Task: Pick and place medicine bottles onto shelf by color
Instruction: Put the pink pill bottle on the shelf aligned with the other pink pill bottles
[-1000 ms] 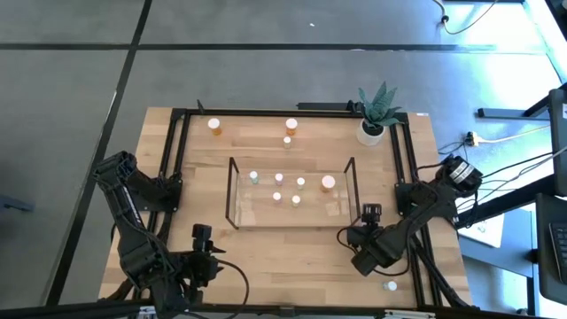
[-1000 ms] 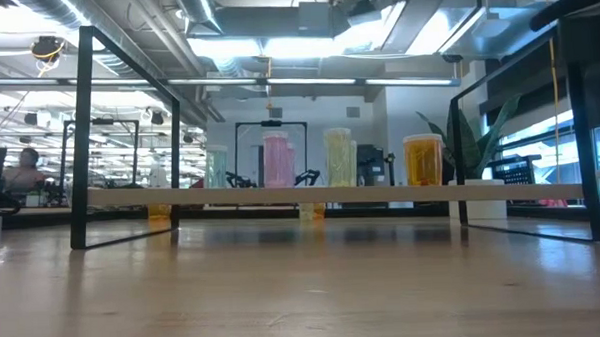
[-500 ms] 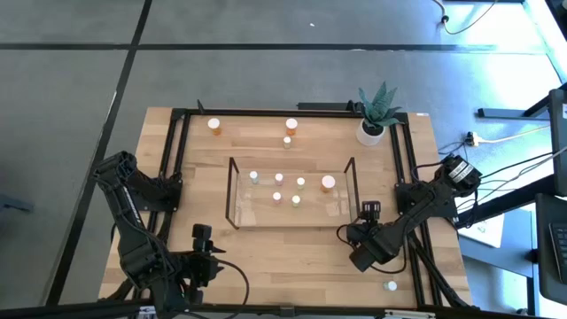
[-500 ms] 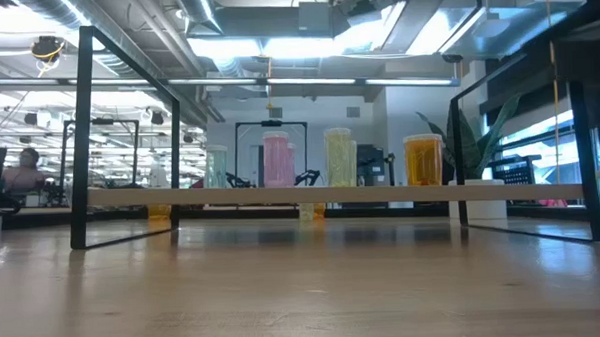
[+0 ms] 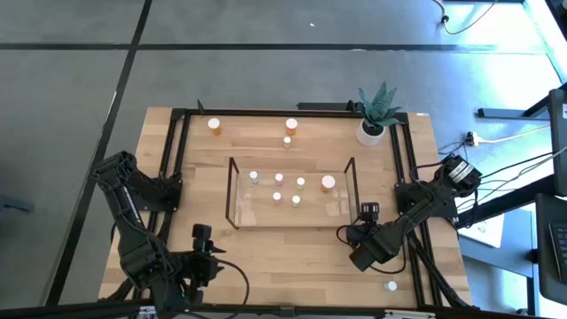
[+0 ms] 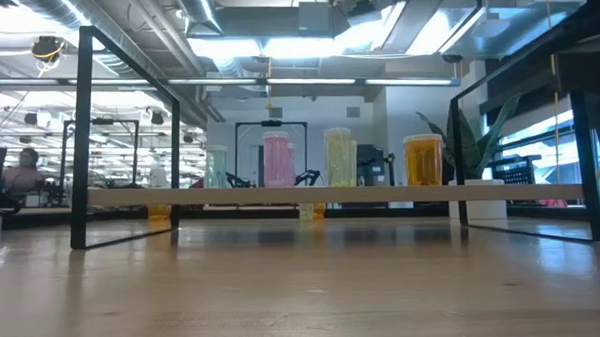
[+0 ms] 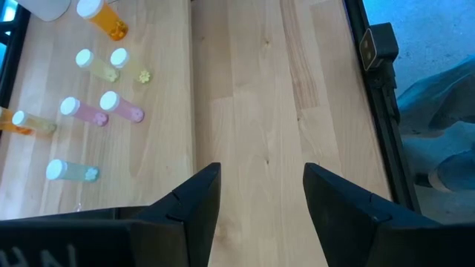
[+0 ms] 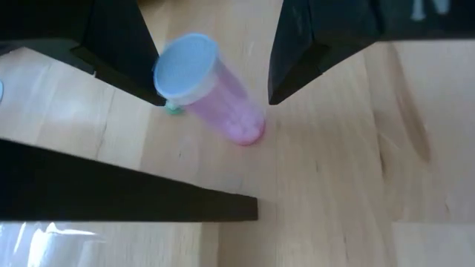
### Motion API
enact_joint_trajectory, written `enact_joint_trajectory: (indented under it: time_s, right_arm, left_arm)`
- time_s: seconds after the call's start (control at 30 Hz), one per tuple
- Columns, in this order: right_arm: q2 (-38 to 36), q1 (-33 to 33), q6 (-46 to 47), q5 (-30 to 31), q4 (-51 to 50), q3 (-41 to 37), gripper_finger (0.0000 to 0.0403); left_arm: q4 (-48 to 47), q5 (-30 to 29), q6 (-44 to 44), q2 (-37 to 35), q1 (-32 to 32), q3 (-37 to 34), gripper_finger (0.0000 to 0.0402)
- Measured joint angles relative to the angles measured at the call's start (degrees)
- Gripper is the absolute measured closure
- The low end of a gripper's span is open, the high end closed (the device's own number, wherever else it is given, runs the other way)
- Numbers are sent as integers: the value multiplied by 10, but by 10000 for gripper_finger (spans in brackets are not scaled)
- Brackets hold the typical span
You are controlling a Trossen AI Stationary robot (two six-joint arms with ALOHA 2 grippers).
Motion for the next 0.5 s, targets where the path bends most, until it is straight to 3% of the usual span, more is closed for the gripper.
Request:
enact_joint_trajectory:
  time_s: [0.17, 0.5]
  right_arm:
    - [0, 0, 3, -3, 0, 0, 174]
    - [0, 0, 2, -28, 16, 0, 243]
  left_arm:
    - [0, 0, 0, 0, 0, 0, 216]
    - [0, 0, 1, 0, 0, 0, 216]
